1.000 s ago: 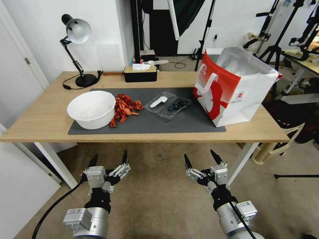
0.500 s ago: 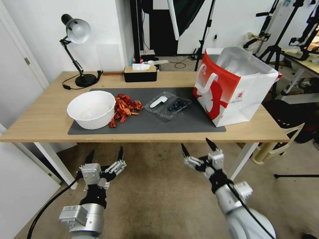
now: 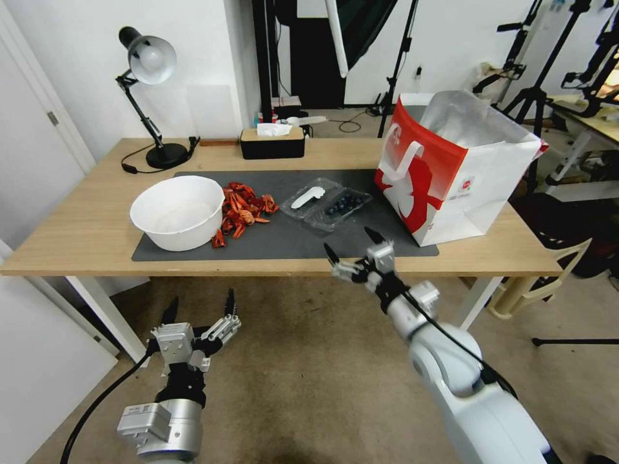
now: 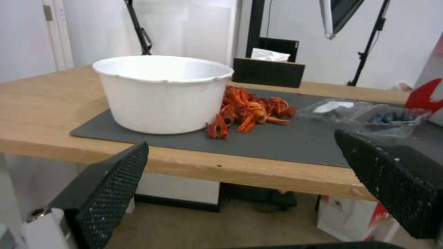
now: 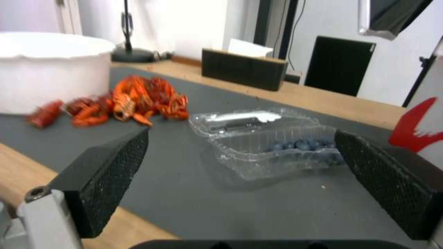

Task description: Close the takeout container lid, then place the container into the takeout bag.

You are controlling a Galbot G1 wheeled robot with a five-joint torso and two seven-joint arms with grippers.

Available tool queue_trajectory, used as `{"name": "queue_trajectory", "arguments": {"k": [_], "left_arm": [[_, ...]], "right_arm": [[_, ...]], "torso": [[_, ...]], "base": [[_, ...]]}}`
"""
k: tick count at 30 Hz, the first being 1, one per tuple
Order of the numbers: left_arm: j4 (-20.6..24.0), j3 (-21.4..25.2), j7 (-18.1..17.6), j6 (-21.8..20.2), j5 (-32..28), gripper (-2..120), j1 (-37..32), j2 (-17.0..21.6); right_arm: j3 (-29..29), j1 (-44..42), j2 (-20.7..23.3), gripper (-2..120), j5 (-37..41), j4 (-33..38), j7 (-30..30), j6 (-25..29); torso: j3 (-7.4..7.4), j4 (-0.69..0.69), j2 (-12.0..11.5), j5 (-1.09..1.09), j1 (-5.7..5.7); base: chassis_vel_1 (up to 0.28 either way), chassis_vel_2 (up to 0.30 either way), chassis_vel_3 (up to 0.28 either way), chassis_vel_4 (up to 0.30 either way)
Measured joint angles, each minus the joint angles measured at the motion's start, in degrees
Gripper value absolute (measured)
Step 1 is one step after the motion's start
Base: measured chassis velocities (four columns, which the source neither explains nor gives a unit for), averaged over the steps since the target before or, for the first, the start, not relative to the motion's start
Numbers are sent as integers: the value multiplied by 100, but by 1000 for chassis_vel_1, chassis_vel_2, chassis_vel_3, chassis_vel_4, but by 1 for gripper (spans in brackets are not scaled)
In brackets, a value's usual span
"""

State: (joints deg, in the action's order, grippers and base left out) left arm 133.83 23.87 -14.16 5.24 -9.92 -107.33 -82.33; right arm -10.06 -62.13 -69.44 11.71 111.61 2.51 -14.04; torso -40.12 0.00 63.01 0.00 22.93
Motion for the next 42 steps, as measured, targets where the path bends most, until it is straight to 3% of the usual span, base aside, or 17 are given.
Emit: {"name": "queue_trajectory", "arguments": {"k": [4, 8, 16, 42], "left_arm": [[-25, 27, -9, 55, 30, 100, -29, -63], [-49, 57, -16, 113, 68, 100, -61, -144], [-112, 84, -23, 188, 85, 100, -79, -188], [-286, 80, -24, 457, 181, 100, -174, -249]], "right_arm": [[292, 395, -7, 100, -37, -210, -329, -402], [660, 827, -112, 100, -81, -475, -703, -1138], [934, 1218, -311, 100, -145, -847, -1138, -1485], [1008, 1710, -512, 100, -205, -1489, -1404, -1674]], "torso": [[0, -1, 0, -1, 0], [1, 0, 0, -1, 0], [0, 0, 1, -1, -2], [1, 0, 1, 0, -1]], "base": [[0, 0, 0, 0], [0, 0, 0, 0], [0, 0, 0, 0], [0, 0, 0, 0]]}}
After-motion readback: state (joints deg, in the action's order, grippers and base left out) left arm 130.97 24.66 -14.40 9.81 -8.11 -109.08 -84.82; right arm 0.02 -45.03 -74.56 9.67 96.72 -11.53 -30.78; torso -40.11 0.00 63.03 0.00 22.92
